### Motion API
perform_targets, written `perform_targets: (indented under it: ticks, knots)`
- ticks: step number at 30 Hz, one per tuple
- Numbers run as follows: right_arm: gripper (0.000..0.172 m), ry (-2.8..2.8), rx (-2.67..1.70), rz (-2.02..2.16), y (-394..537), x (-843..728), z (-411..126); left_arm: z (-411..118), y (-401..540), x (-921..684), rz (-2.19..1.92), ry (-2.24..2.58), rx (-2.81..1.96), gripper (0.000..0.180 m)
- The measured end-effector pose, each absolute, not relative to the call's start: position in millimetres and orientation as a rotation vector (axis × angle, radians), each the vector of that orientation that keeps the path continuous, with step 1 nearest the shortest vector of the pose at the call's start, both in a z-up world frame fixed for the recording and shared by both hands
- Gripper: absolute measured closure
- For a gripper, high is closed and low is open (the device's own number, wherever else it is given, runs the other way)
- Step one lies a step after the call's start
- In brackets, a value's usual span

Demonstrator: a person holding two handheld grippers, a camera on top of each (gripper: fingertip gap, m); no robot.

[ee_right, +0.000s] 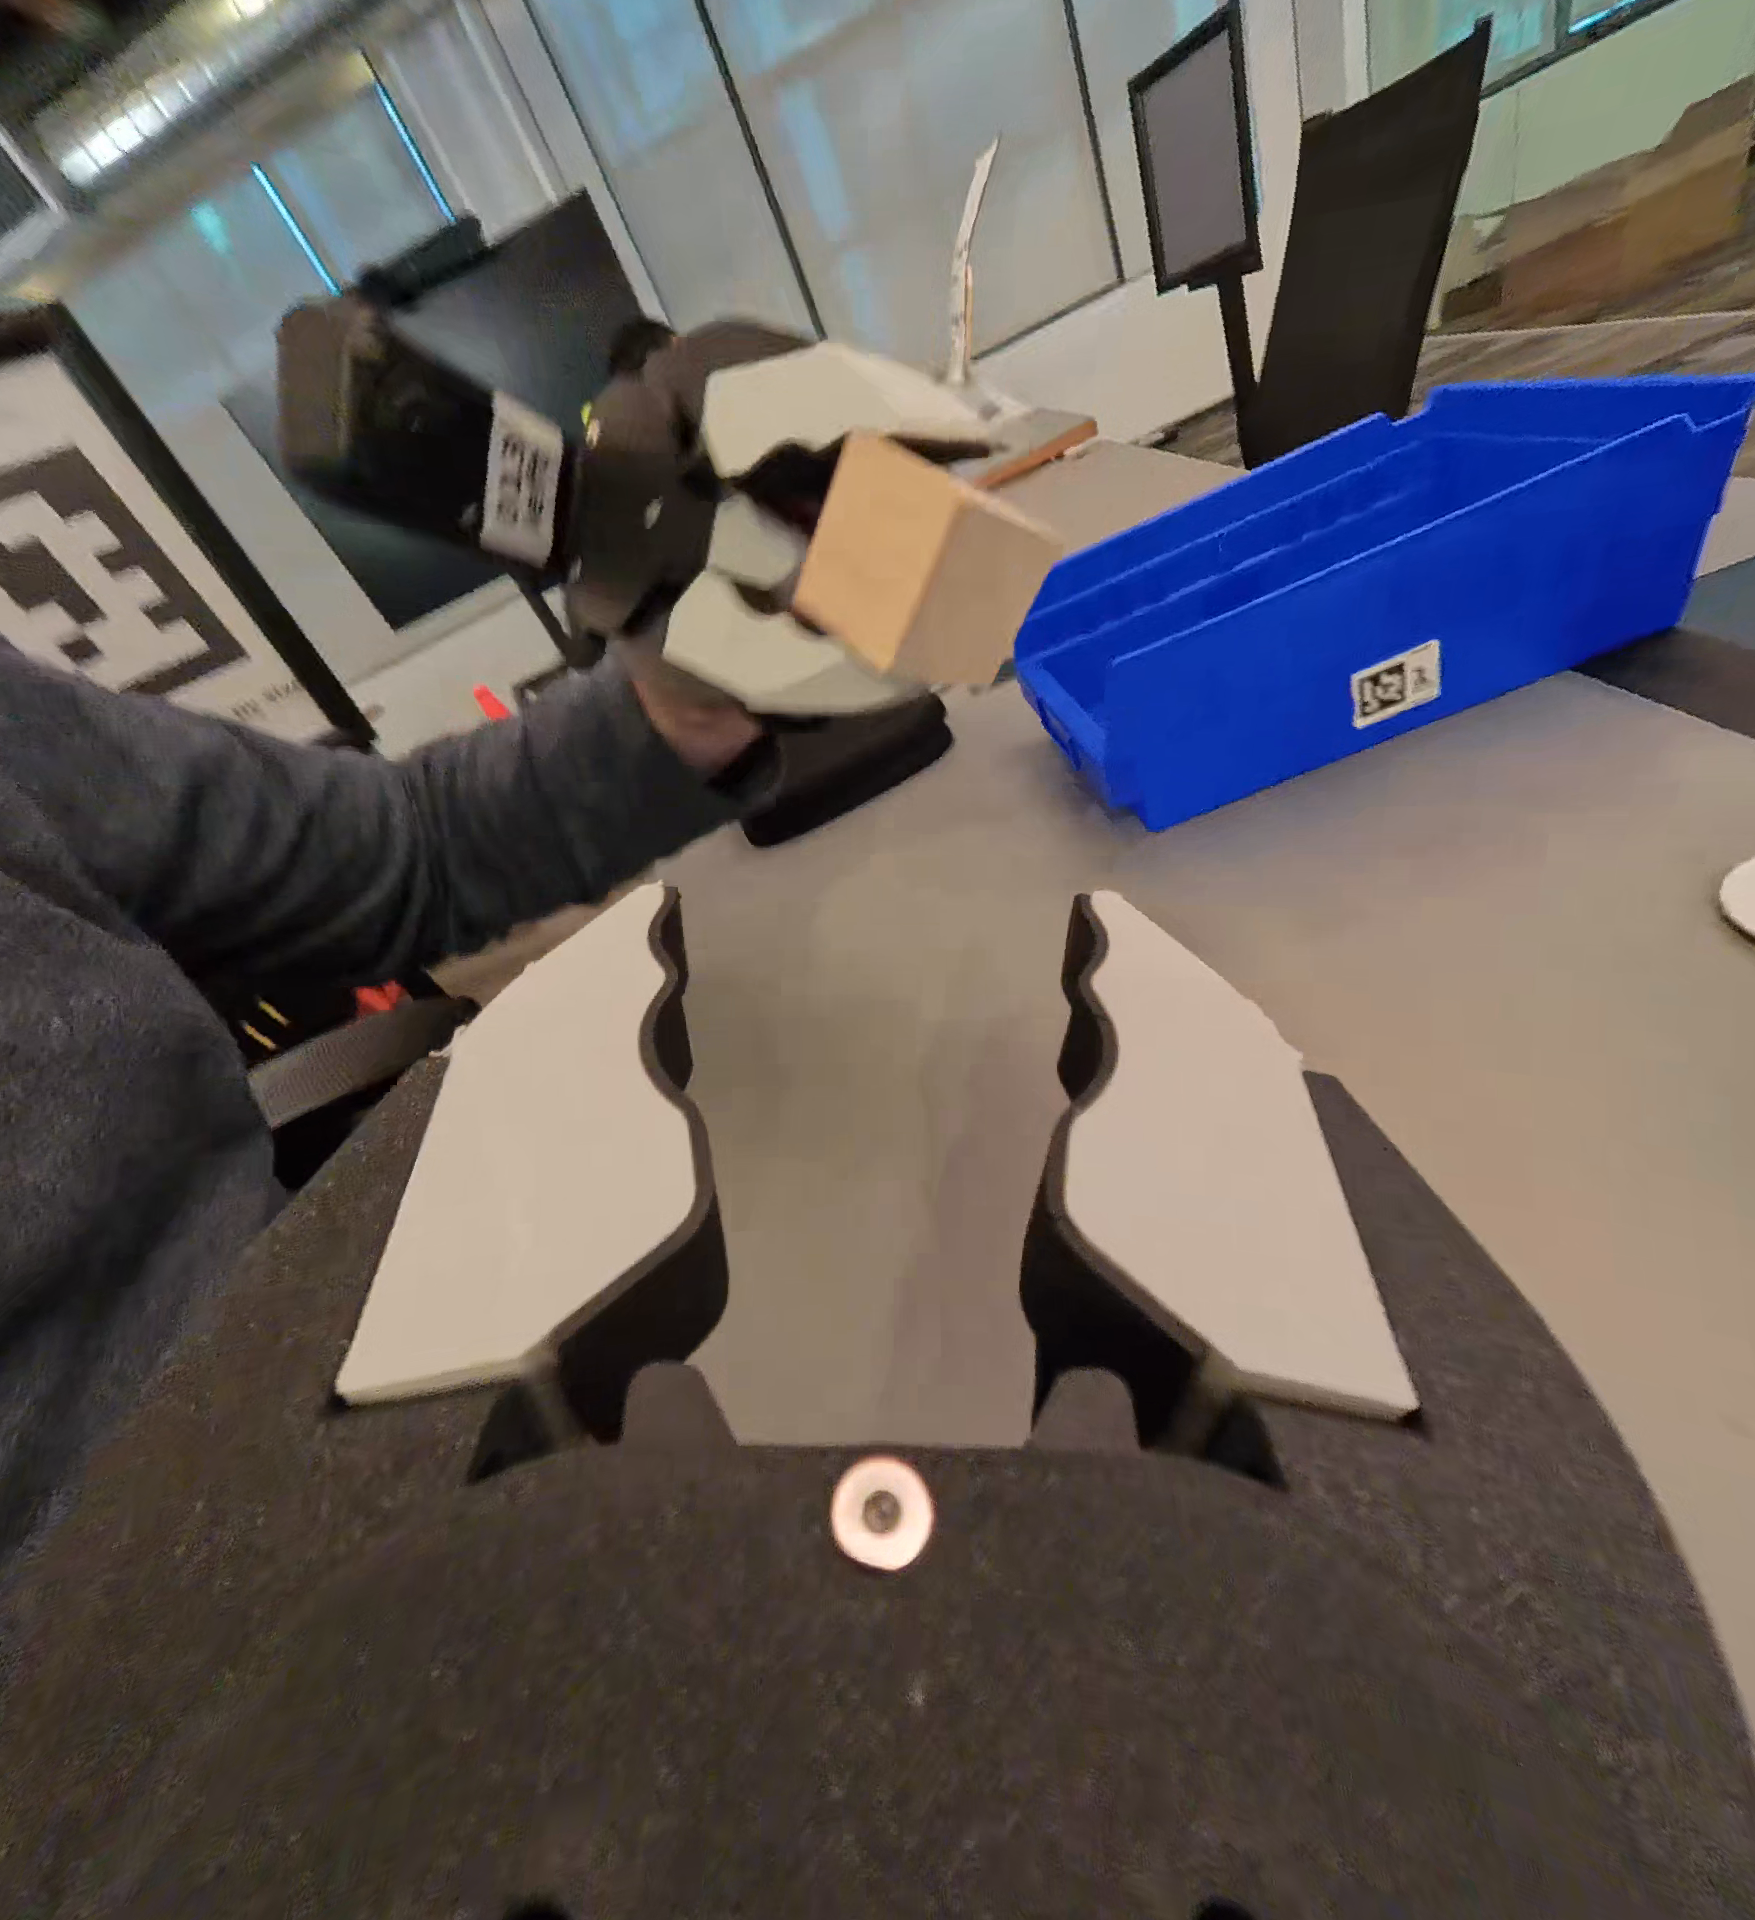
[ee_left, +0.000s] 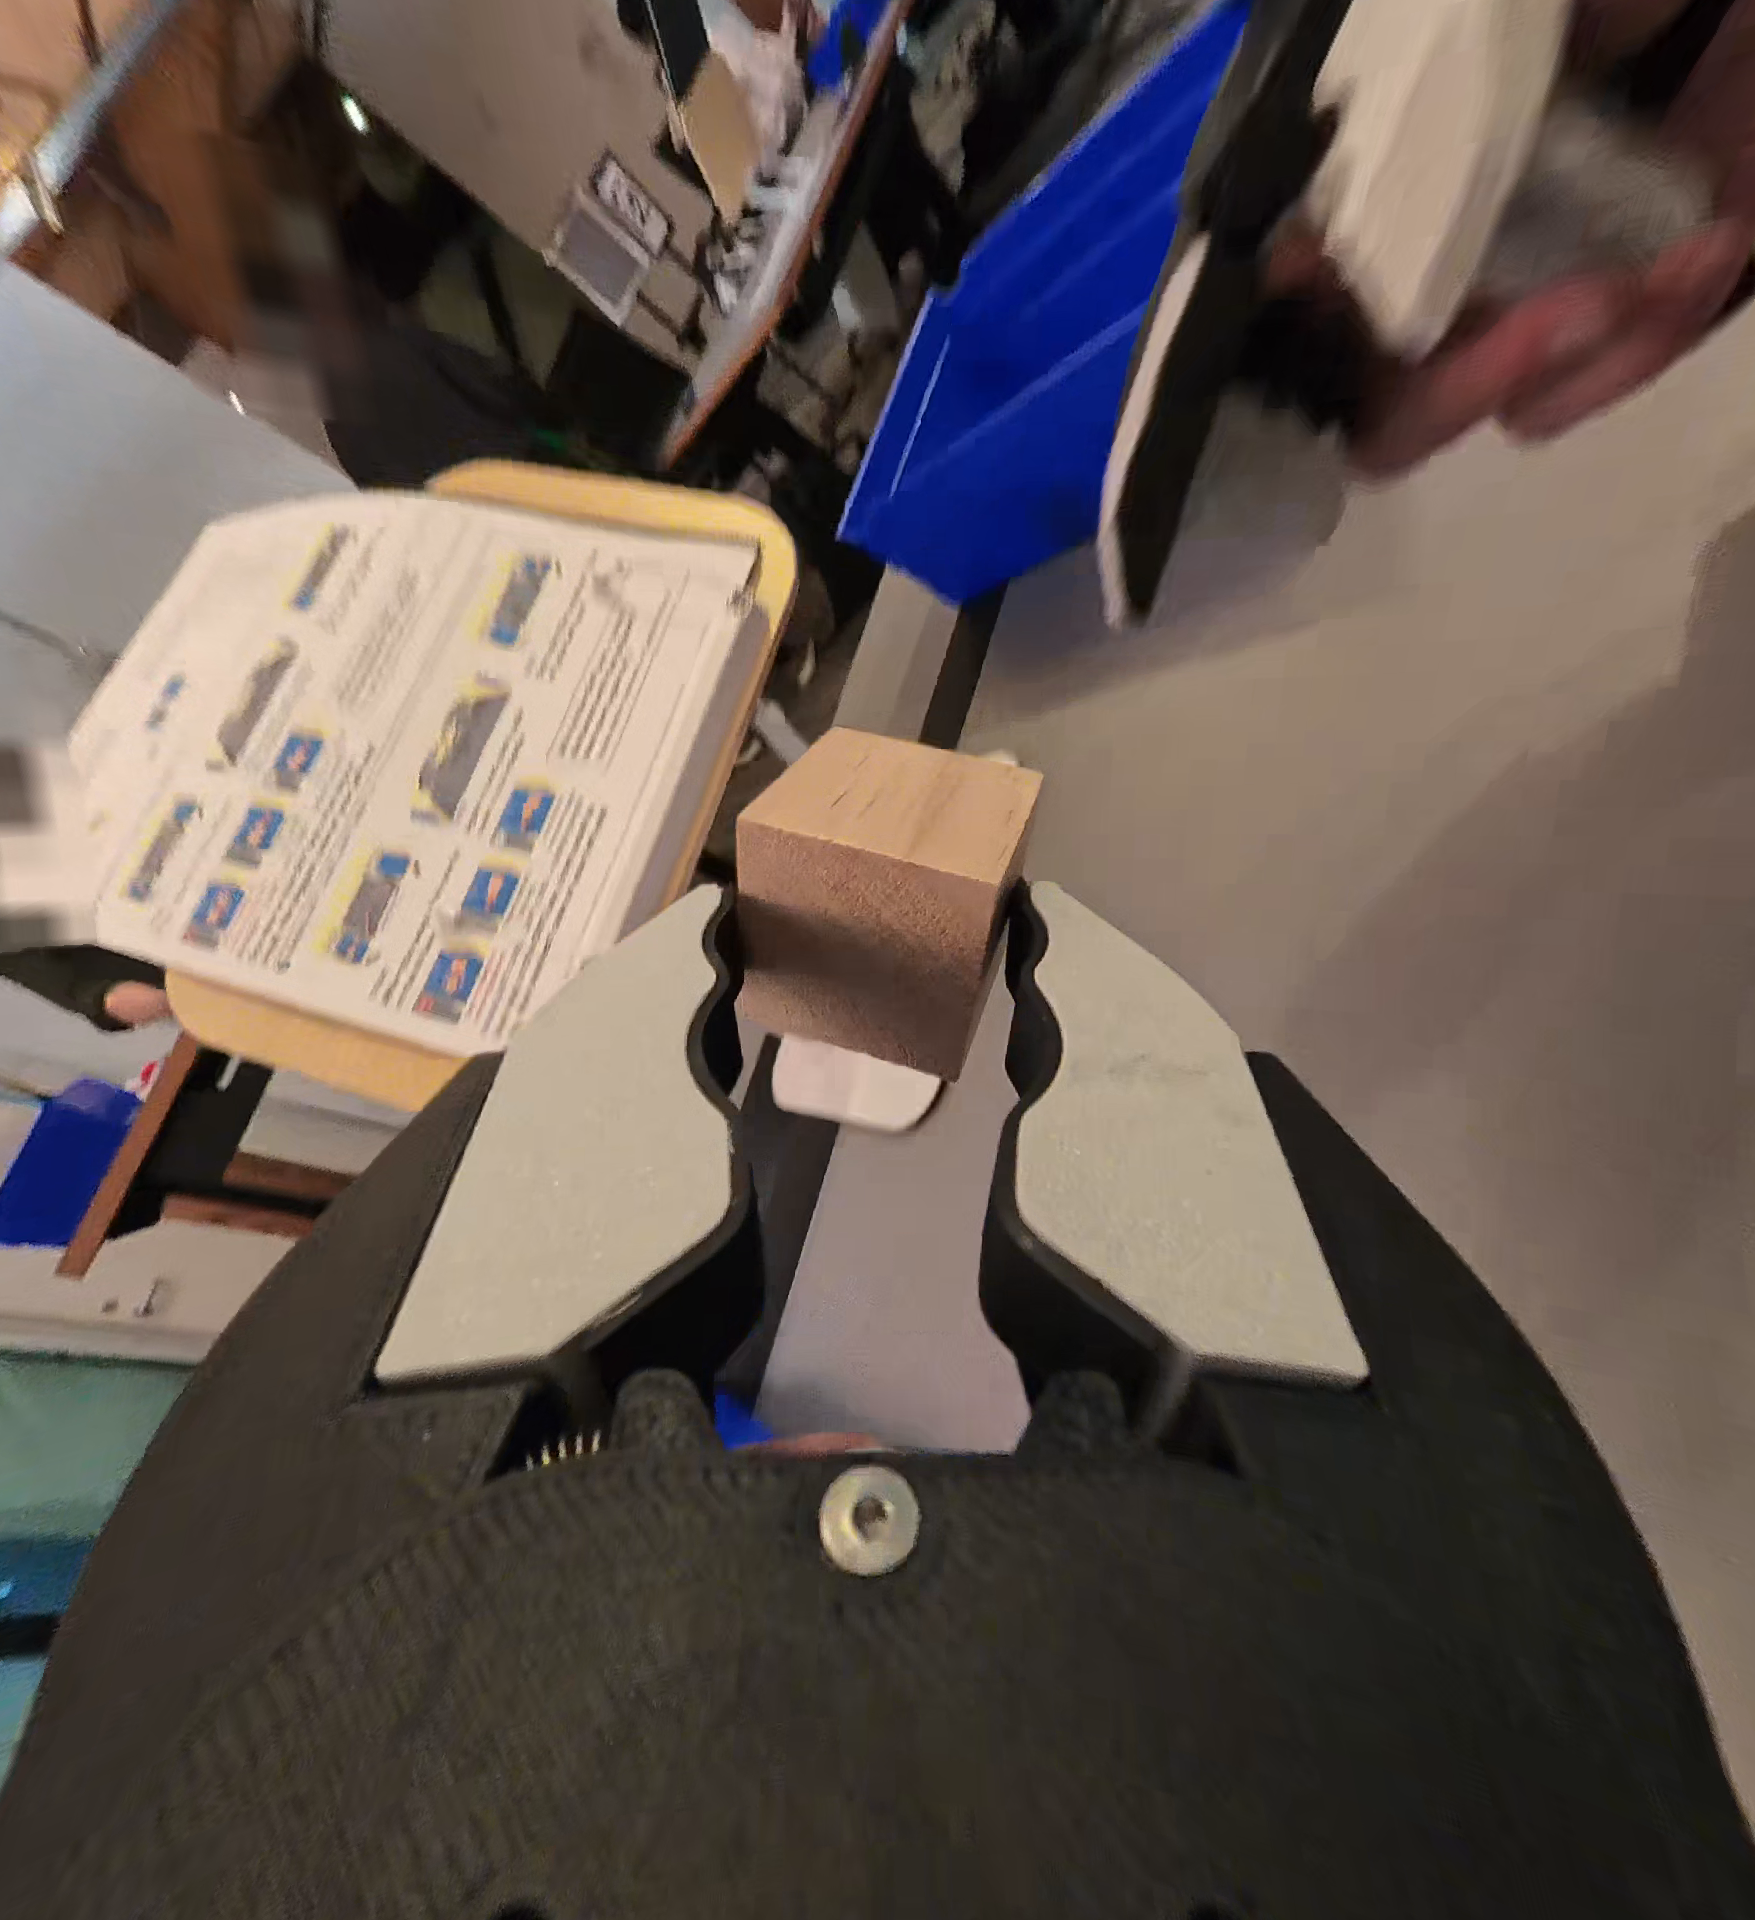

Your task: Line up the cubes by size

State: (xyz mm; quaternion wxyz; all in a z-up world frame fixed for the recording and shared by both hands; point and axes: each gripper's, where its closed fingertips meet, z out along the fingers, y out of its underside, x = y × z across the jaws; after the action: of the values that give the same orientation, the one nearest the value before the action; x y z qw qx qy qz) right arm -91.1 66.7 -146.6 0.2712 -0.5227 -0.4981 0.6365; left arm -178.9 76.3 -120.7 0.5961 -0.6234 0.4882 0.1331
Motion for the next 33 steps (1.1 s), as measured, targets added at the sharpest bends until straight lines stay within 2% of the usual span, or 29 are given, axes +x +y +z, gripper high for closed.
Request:
perform_targets:
  ticks: [10,14,20,22,23,26,29,33]
  knots:
    - [0.103,-1.218,-1.301,2.141,45.4,-97.7,-130.1,-128.4,57.9,-87.6,0.194,1.207,-1.277,0.132]
    - [0.126,-1.215,-1.247,2.226,38.5,-89.4,-125.3,-131.8,57.3,-77.1,0.159,1.201,-1.269,0.132]
    - [0.127,-1.209,-1.255,2.205,40.3,-81.2,-125.9,-132.4,55.2,-70.3,0.138,1.182,-1.254,0.131]
    - [0.127,-1.203,-1.248,2.147,48.3,-70.7,-120.9,-133.7,55.1,-70.4,0.136,1.173,-1.267,0.111]
    - [0.126,-1.212,-1.257,2.091,55.4,-63.3,-118.7,-134.6,54.7,-72.1,0.123,1.163,-1.282,0.108]
    - [0.126,-1.257,-1.285,1.801,93.0,-30.8,-109.5,-141.7,53.7,-82.3,0.111,1.153,-1.319,0.122]
    - [0.127,-1.346,-1.343,1.357,150.4,10.4,-105.1,-158.5,52.1,-89.8,0.079,1.167,-1.382,0.141]
    - [0.127,-1.482,-1.431,0.772,233.3,70.6,-101.5,-173.1,48.8,-94.5,0.073,1.174,-1.421,0.156]
